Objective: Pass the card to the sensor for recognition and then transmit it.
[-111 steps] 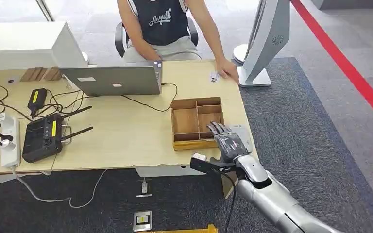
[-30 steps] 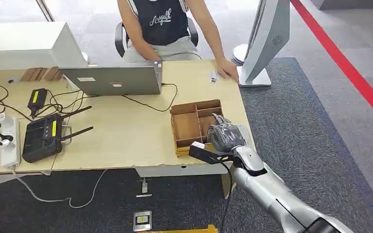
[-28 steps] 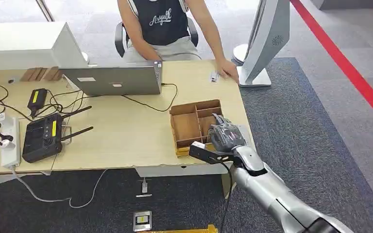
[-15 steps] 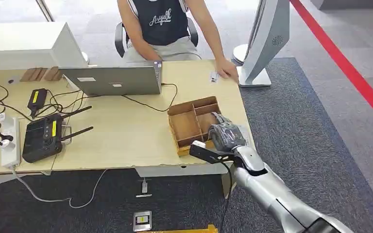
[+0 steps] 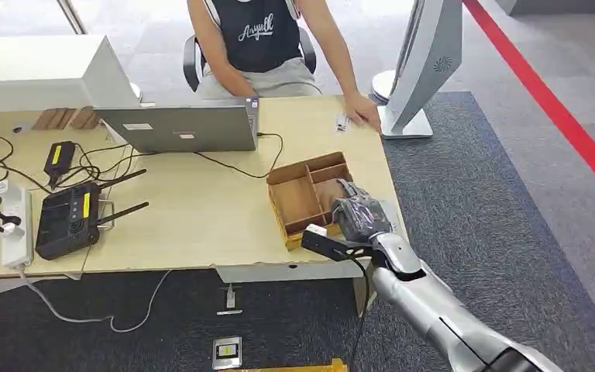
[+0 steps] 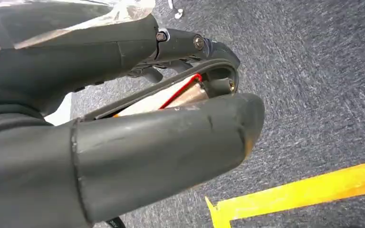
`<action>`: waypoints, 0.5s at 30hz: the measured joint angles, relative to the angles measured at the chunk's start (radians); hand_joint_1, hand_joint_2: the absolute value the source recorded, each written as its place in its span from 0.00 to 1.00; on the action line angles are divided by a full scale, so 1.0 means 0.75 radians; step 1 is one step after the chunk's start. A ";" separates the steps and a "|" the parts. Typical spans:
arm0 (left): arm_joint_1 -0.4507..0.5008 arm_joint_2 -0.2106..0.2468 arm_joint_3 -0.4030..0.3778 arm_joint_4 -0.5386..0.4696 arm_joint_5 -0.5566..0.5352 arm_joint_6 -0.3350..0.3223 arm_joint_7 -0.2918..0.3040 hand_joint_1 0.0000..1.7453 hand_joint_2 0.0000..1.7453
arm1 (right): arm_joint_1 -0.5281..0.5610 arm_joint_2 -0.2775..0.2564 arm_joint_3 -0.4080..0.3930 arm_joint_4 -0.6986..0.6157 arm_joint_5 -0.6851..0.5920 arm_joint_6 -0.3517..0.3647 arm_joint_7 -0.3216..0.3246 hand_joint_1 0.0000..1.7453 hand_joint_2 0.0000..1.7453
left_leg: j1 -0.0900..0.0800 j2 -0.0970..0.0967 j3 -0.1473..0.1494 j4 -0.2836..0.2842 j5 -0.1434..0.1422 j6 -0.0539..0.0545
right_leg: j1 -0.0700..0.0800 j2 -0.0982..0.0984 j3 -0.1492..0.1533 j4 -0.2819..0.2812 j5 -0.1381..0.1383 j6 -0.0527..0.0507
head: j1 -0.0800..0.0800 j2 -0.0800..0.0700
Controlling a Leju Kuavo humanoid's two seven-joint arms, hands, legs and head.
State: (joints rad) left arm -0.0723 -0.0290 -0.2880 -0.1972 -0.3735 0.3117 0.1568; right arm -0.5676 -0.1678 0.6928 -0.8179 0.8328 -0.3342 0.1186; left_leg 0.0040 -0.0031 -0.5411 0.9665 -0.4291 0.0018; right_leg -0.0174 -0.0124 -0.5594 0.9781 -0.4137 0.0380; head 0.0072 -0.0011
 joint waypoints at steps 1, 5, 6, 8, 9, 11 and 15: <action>0.000 0.000 -0.001 -0.001 0.004 0.000 0.000 0.00 0.00 | 0.000 0.001 0.000 0.000 0.004 -0.006 -0.001 1.00 1.00 | 0.000 0.000 0.000 0.000 0.000 0.000 | 0.000 0.000 0.000 0.000 0.000 0.000 | 0.000 0.000; 0.000 0.000 -0.007 -0.001 0.012 0.003 -0.004 0.00 0.00 | -0.003 0.004 -0.001 -0.008 0.026 -0.052 0.001 1.00 1.00 | 0.000 0.000 0.000 0.000 0.000 0.000 | 0.000 0.000 0.000 0.000 0.000 0.000 | 0.000 0.000; 0.000 0.000 -0.010 -0.001 0.017 0.004 -0.005 0.00 0.00 | -0.004 0.004 -0.001 -0.018 0.035 -0.063 0.006 1.00 1.00 | 0.000 0.000 0.000 0.000 0.000 0.000 | 0.000 0.000 0.000 0.000 0.000 0.000 | 0.000 0.000; 0.000 0.000 -0.016 -0.002 0.024 0.007 -0.011 0.00 0.00 | -0.012 0.000 -0.005 -0.053 0.058 -0.075 0.029 1.00 1.00 | 0.000 0.000 0.000 0.000 0.000 0.000 | 0.000 0.000 0.000 0.000 0.000 0.000 | 0.000 0.000; 0.000 0.000 -0.021 -0.002 0.027 0.008 -0.015 0.00 0.00 | -0.018 -0.004 -0.009 -0.072 0.070 -0.076 0.040 1.00 1.00 | 0.000 0.000 0.000 0.000 0.000 0.000 | 0.000 0.000 0.000 0.000 0.000 0.000 | -0.001 0.000; 0.001 0.000 -0.029 -0.003 0.031 0.008 -0.025 0.00 0.00 | -0.033 -0.018 -0.019 -0.127 0.104 -0.072 0.075 1.00 1.00 | 0.000 0.000 0.000 0.000 0.000 0.000 | 0.000 0.000 0.000 0.000 0.000 0.000 | 0.000 0.000; 0.001 0.002 -0.051 -0.005 0.035 0.006 -0.042 0.00 0.00 | -0.066 -0.051 -0.055 -0.243 0.153 -0.033 0.112 1.00 1.00 | 0.000 0.000 0.000 0.000 0.000 0.000 | 0.000 0.000 0.000 0.000 0.000 0.000 | 0.000 0.000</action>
State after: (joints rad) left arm -0.0713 -0.0278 -0.3266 -0.2010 -0.3471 0.3162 0.1255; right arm -0.6169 -0.2064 0.6512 -0.9999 0.9472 -0.3593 0.2030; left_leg 0.0039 -0.0031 -0.5409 0.9668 -0.4290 0.0020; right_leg -0.0175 -0.0124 -0.5593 0.9782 -0.4134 0.0383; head 0.0072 -0.0011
